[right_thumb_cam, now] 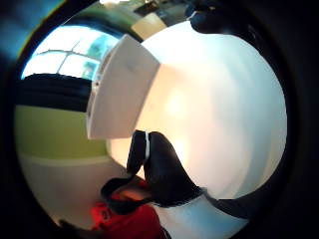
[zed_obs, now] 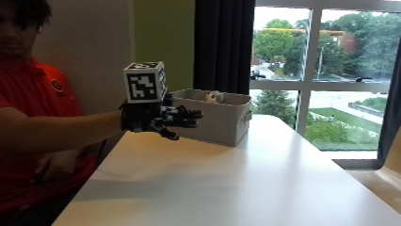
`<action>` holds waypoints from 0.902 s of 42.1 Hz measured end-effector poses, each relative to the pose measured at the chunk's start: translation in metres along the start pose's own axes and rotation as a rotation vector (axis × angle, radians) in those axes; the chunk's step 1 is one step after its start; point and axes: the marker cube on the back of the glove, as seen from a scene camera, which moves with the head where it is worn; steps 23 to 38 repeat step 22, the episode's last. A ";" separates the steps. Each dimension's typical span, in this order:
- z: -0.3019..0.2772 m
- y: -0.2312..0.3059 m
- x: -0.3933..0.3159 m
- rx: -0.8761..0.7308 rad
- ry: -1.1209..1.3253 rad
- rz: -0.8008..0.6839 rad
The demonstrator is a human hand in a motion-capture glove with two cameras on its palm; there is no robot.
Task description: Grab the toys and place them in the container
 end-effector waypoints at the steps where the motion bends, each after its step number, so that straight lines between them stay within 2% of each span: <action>1: 0.001 -0.001 -0.003 -0.003 -0.002 0.001; 9: 0.004 -0.007 -0.034 -0.044 -0.022 0.002; 18: -0.001 -0.011 -0.055 -0.016 -0.031 -0.033; 38: -0.004 -0.012 -0.057 -0.008 -0.019 -0.028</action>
